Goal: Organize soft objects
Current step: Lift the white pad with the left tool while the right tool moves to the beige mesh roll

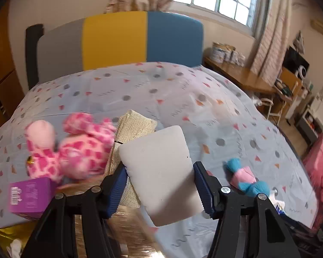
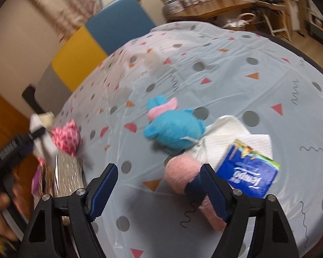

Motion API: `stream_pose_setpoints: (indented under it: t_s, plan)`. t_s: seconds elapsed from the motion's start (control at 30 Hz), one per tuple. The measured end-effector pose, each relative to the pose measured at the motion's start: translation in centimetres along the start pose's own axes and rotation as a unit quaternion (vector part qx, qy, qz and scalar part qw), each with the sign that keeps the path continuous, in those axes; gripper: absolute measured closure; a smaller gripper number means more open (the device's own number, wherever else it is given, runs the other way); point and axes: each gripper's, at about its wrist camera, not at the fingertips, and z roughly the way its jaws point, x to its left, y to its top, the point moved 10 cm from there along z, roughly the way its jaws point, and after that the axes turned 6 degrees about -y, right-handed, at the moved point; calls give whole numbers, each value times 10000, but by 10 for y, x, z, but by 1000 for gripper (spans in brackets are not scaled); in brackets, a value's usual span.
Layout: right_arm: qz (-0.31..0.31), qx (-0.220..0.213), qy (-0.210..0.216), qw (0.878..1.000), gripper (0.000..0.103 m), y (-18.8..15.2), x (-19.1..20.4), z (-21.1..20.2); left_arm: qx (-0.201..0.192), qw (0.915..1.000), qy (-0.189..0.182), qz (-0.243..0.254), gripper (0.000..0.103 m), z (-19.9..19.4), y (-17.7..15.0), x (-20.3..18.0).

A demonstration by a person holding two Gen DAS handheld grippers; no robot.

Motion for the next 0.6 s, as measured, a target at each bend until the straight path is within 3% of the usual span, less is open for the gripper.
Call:
stream_pose_setpoints:
  t_s: [0.07,0.13,0.23,0.37,0.47,0.53,0.6]
  plan:
    - [-212,45,-67,9997,23,-5,7,4,-10,9999,-68,-127,42,-7,2,17]
    - [-381,84,-104,9992,23,-9,12,6,99,9973,-604,-406,42,-14,-4,22]
    - [-492,139,-143,9986,23,-12,16,9,229,9912,-1222,-455,42,-19,-18,5]
    - [-509,94,-286,9982,23,-11,11,8,432,9797,-1954,-136,40,-14,-39,-50]
    - [-399,39,-422,9983,23,-7,3,7,666,9745,-2139,87,36,-2,-54,-82]
    - [-223,-5,-431,9988,23,-4,-5,5,946,9667,-2375,110,35,9,-68,-103]
    - [-45,-52,-442,9990,23,1,-12,3,1104,9647,-2385,145,35,18,-76,-114]
